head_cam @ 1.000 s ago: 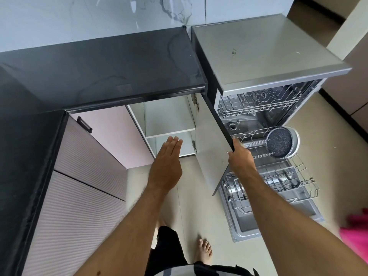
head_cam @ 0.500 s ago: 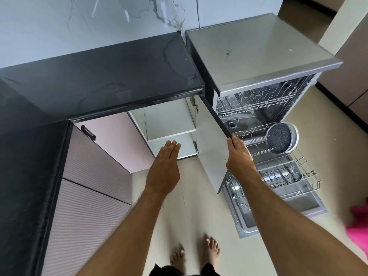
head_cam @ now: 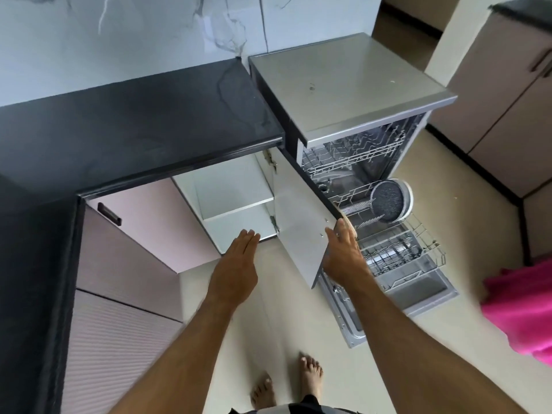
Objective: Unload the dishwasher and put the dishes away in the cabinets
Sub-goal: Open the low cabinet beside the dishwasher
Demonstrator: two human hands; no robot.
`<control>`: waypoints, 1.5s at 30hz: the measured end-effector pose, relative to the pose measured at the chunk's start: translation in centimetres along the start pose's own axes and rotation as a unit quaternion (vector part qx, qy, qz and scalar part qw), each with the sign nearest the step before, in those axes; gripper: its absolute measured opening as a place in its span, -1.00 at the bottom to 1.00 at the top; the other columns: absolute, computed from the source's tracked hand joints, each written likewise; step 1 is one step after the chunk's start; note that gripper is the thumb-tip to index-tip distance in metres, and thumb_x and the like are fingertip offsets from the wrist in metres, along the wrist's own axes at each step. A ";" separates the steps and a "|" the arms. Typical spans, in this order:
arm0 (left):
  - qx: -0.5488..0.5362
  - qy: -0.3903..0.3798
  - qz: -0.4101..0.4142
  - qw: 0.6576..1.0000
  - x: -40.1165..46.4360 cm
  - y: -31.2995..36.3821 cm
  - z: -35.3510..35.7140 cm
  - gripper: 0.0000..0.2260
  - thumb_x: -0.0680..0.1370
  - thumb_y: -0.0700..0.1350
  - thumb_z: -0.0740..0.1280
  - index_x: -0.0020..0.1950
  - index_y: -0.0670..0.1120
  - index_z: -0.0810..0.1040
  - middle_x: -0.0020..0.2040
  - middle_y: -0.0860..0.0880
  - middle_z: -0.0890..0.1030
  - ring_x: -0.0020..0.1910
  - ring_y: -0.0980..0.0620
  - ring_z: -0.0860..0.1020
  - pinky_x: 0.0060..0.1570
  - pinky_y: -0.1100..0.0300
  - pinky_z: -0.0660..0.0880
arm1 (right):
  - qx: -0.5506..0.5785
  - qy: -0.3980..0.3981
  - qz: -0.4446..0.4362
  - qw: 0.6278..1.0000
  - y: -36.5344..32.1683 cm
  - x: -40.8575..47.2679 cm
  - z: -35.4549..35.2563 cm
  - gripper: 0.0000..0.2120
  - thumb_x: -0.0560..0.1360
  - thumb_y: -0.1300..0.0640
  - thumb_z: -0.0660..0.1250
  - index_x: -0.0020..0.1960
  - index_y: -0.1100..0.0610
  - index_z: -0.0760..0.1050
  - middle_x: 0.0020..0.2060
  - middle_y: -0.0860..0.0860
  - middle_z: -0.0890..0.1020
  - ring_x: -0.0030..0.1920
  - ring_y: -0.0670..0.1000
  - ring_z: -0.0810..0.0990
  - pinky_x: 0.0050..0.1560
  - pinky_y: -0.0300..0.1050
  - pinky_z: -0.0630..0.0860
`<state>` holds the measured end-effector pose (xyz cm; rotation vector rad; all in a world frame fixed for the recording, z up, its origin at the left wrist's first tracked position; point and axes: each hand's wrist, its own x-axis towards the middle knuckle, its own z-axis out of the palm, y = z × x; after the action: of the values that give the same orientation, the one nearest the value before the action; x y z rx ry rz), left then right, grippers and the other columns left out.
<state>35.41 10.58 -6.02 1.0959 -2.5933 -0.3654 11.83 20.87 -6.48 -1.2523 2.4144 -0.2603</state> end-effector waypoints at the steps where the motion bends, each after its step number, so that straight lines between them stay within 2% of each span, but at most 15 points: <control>1: -0.001 -0.010 0.005 1.000 -0.1 0.0 0.2 -0.44 0.46 -0.44 0.24 0.46 -0.20 0.40 0.45 -0.12 0.43 0.48 -0.08 0.33 0.38 -0.03 0.39 | 0.004 -0.002 0.004 1.000 0.1 -0.5 -0.2 -0.24 0.49 0.29 0.25 0.59 0.01 0.01 0.59 0.02 -0.24 0.58 0.14 -0.22 0.53 0.12 0.01; 5: -0.017 -0.029 0.036 0.999 0.0 0.7 0.6 -0.42 0.46 -0.42 0.23 0.49 -0.19 0.35 0.47 -0.12 0.39 0.50 -0.08 0.30 0.42 -0.01 0.34 | 0.009 0.011 0.019 1.000 0.7 -2.9 -1.6 -0.30 0.50 0.24 0.30 0.56 -0.02 0.12 0.60 0.03 -0.18 0.59 0.18 -0.08 0.45 0.26 0.28; 8: -0.024 -0.038 0.055 0.998 -0.3 1.7 1.1 -0.39 0.44 -0.40 0.27 0.50 -0.19 0.33 0.47 -0.12 0.39 0.49 -0.08 0.32 0.43 0.08 0.26 | 0.006 0.011 0.038 0.999 1.4 -4.3 -2.3 -0.21 0.47 0.33 0.28 0.58 -0.07 0.06 0.59 -0.01 -0.21 0.58 0.17 0.01 0.29 0.17 0.50; 10: -0.025 -0.051 0.082 0.995 -0.6 2.5 1.9 -0.41 0.41 -0.39 0.28 0.46 -0.22 0.38 0.42 -0.16 0.45 0.43 -0.11 0.40 0.39 0.10 0.24 | 0.016 0.010 0.057 0.998 2.1 -5.0 -2.1 -0.19 0.47 0.35 0.28 0.58 -0.10 0.05 0.59 -0.02 -0.22 0.56 0.20 0.08 0.19 0.11 0.58; 12: -0.026 -0.070 0.113 0.991 -0.8 3.2 2.8 -0.47 0.45 -0.31 0.14 0.44 -0.25 0.40 0.39 -0.18 0.47 0.41 -0.13 0.43 0.41 0.11 0.26 | 0.017 0.016 0.065 0.998 2.9 -5.4 -1.7 -0.21 0.48 0.32 0.30 0.57 -0.10 0.07 0.59 0.00 -0.22 0.55 0.22 0.12 0.09 -0.03 0.62; 14: -0.032 -0.081 0.135 0.987 -1.1 3.9 3.6 -0.44 0.45 -0.23 0.01 0.44 -0.25 0.40 0.38 -0.18 0.48 0.40 -0.12 0.43 0.42 0.11 0.31 | 0.018 0.020 0.068 0.997 3.8 -5.7 -1.0 -0.19 0.47 0.34 0.30 0.57 -0.12 0.06 0.59 0.00 -0.21 0.55 0.22 0.13 -0.02 -0.15 0.62; 17: -0.043 -0.092 0.153 0.983 -1.6 5.1 4.3 -0.42 0.44 -0.22 -0.02 0.45 -0.23 0.40 0.39 -0.16 0.48 0.41 -0.10 0.42 0.37 0.05 0.40 | 0.026 0.013 0.065 0.997 5.1 -6.4 -0.4 -0.22 0.47 0.34 0.30 0.55 -0.10 0.09 0.59 0.03 -0.18 0.55 0.23 0.10 0.17 -0.02 0.59; 19: -0.048 -0.104 0.170 0.979 -1.6 5.7 4.7 -0.43 0.44 -0.23 0.00 0.45 -0.22 0.40 0.39 -0.15 0.48 0.41 -0.10 0.42 0.36 0.04 0.42 | 0.027 0.008 0.067 0.997 6.3 -6.6 -0.5 -0.26 0.49 0.33 0.30 0.55 -0.08 0.12 0.59 0.06 -0.17 0.55 0.23 0.11 0.20 -0.06 0.56; 22: -0.042 -0.125 0.180 0.975 -0.6 6.8 5.7 -0.43 0.46 -0.23 0.01 0.46 -0.22 0.39 0.41 -0.16 0.46 0.42 -0.11 0.41 0.37 0.03 0.41 | 0.031 0.005 0.076 0.997 8.4 -6.2 -1.0 -0.31 0.51 0.30 0.32 0.54 -0.06 0.17 0.60 0.07 -0.14 0.55 0.23 0.13 0.15 -0.16 0.51; 26: -0.031 -0.134 0.166 0.976 1.1 9.8 7.5 -0.43 0.47 -0.19 -0.02 0.47 -0.23 0.38 0.42 -0.17 0.45 0.43 -0.12 0.40 0.41 0.09 0.33 | 0.033 -0.013 0.074 0.997 12.2 -5.0 -1.9 -0.28 0.50 0.28 0.35 0.55 -0.07 0.15 0.60 0.06 -0.13 0.56 0.23 0.08 0.31 0.01 0.45; 30: -0.043 -0.124 0.137 0.982 2.0 13.7 9.4 -0.40 0.49 -0.11 -0.09 0.50 -0.21 0.32 0.47 -0.15 0.39 0.48 -0.10 0.32 0.42 0.09 0.33 | 0.022 -0.043 0.068 0.997 16.2 -3.6 -3.8 -0.31 0.53 0.26 0.32 0.55 -0.08 0.14 0.60 0.01 -0.17 0.57 0.21 0.06 0.34 0.09 0.43; 34: -0.045 -0.136 0.123 0.982 2.8 18.8 11.7 -0.47 0.52 -0.23 0.08 0.52 -0.19 0.29 0.49 -0.12 0.36 0.50 -0.07 0.29 0.39 0.15 0.31 | 0.026 -0.052 0.062 0.996 21.1 -1.8 -6.0 -0.32 0.52 0.29 0.28 0.54 -0.10 0.15 0.60 -0.05 -0.17 0.57 0.23 0.06 0.35 0.17 0.40; 37: -0.054 -0.138 0.122 0.981 3.4 21.6 13.2 -0.45 0.51 -0.31 0.21 0.53 -0.20 0.28 0.50 -0.13 0.35 0.51 -0.07 0.27 0.40 0.11 0.35 | 0.021 -0.062 0.045 0.997 23.8 -0.7 -7.1 -0.32 0.52 0.28 0.27 0.55 -0.09 0.14 0.60 -0.02 -0.15 0.56 0.26 0.06 0.40 0.25 0.34; 42: -0.061 -0.147 0.079 0.984 3.8 24.3 14.2 -0.43 0.54 -0.30 0.18 0.56 -0.15 0.21 0.54 -0.09 0.27 0.55 -0.03 0.18 0.43 0.12 0.26 | 0.028 -0.091 0.033 0.995 26.1 1.3 -7.3 -0.32 0.52 0.27 0.31 0.54 -0.07 0.15 0.60 0.00 -0.15 0.56 0.25 0.06 0.40 0.24 0.36; 45: -0.072 -0.146 0.064 0.985 5.3 24.6 14.3 -0.45 0.57 -0.29 0.18 0.57 -0.14 0.19 0.55 -0.07 0.25 0.55 0.00 0.16 0.45 0.10 0.29 | 0.042 -0.104 0.026 0.993 26.4 2.8 -6.7 -0.32 0.51 0.29 0.32 0.53 -0.07 0.17 0.60 0.00 -0.13 0.57 0.25 0.04 0.41 0.24 0.34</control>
<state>10.53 25.01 -9.79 0.8788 -2.8177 -0.7189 -12.01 33.72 -10.24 -1.1197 2.2308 -0.2043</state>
